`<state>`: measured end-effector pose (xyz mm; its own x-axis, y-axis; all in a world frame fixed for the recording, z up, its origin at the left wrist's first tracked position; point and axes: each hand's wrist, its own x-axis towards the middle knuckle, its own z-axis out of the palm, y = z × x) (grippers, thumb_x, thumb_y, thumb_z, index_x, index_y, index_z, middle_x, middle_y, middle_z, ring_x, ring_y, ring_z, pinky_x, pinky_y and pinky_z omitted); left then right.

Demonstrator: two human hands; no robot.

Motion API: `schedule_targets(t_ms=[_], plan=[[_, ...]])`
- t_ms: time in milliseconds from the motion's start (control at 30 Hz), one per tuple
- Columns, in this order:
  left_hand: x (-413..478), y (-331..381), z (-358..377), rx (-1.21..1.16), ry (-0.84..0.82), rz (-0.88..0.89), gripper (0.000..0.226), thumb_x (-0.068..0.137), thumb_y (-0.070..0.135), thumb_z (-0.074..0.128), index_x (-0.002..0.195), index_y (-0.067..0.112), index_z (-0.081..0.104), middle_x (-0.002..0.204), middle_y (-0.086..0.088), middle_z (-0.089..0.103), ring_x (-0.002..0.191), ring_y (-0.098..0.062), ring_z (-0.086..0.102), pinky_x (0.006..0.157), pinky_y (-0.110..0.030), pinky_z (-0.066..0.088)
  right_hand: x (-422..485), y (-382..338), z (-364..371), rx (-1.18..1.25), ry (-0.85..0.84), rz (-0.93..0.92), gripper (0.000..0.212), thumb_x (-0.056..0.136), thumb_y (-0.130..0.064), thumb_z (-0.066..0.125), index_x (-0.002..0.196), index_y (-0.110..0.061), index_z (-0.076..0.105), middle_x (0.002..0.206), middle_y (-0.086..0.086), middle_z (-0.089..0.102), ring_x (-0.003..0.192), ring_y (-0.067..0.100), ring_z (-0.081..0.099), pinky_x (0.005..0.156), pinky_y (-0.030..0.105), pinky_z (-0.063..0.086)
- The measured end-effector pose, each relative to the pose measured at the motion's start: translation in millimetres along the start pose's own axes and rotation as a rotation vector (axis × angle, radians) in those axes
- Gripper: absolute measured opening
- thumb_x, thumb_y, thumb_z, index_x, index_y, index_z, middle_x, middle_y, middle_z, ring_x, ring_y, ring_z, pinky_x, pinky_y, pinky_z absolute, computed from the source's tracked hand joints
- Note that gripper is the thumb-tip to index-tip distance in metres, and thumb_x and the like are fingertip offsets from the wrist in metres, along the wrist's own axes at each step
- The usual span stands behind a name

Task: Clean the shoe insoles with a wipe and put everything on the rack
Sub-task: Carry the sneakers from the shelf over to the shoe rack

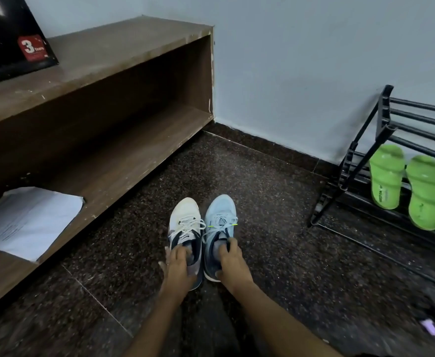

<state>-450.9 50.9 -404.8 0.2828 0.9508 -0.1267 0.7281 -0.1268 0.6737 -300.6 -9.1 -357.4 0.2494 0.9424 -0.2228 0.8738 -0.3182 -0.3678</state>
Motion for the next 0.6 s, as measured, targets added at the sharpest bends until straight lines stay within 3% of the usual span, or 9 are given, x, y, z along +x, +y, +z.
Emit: schedule_targets(t_ms=[67,200,333,600], plan=[[-2.4,17.7,-8.1,0.004,-0.005,0.038,0.028,0.086,0.014,0.068,0.107,0.018,0.05,0.125,-0.003,0.048,0.146,-0.033,0.015,0.114,-0.063,0.003,-3.3,5.2,-18.4,0.021,0.05,-0.003,0.054,0.086,-0.013,0.06,0.133,-0.011,0.033,0.147,0.011,0.013,0.13,0.03,0.029,0.098,0.035,0.038],[-1.4,72.6,-25.3,0.051,0.024,0.175,0.046,0.073,-0.007,0.055,0.111,0.018,0.051,0.125,-0.007,0.05,0.138,-0.04,0.029,0.116,-0.06,0.013,-11.1,23.0,-65.6,0.038,0.179,0.024,0.045,0.09,-0.011,0.051,0.132,-0.008,0.035,0.148,0.016,0.013,0.133,0.035,0.027,0.096,0.041,0.04],[3.7,141.3,-34.8,0.025,0.001,0.268,0.06,0.07,-0.013,0.05,0.12,0.02,0.046,0.142,-0.009,0.039,0.147,-0.039,0.013,0.12,-0.051,0.0,-24.8,49.2,-124.7,0.004,0.307,0.057,0.05,0.088,-0.008,0.054,0.133,-0.007,0.032,0.151,0.018,0.008,0.139,0.034,0.019,0.101,0.039,0.039],[-25.0,324.2,-23.9,0.051,-0.018,0.551,0.068,0.073,-0.015,0.047,0.136,0.011,0.04,0.154,-0.014,0.026,0.15,-0.034,-0.001,0.12,-0.045,-0.006,-86.2,131.0,-247.1,-0.075,0.575,0.149,0.051,0.087,-0.007,0.053,0.134,-0.003,0.035,0.148,0.023,0.016,0.139,0.035,0.017,0.104,0.037,0.034]])
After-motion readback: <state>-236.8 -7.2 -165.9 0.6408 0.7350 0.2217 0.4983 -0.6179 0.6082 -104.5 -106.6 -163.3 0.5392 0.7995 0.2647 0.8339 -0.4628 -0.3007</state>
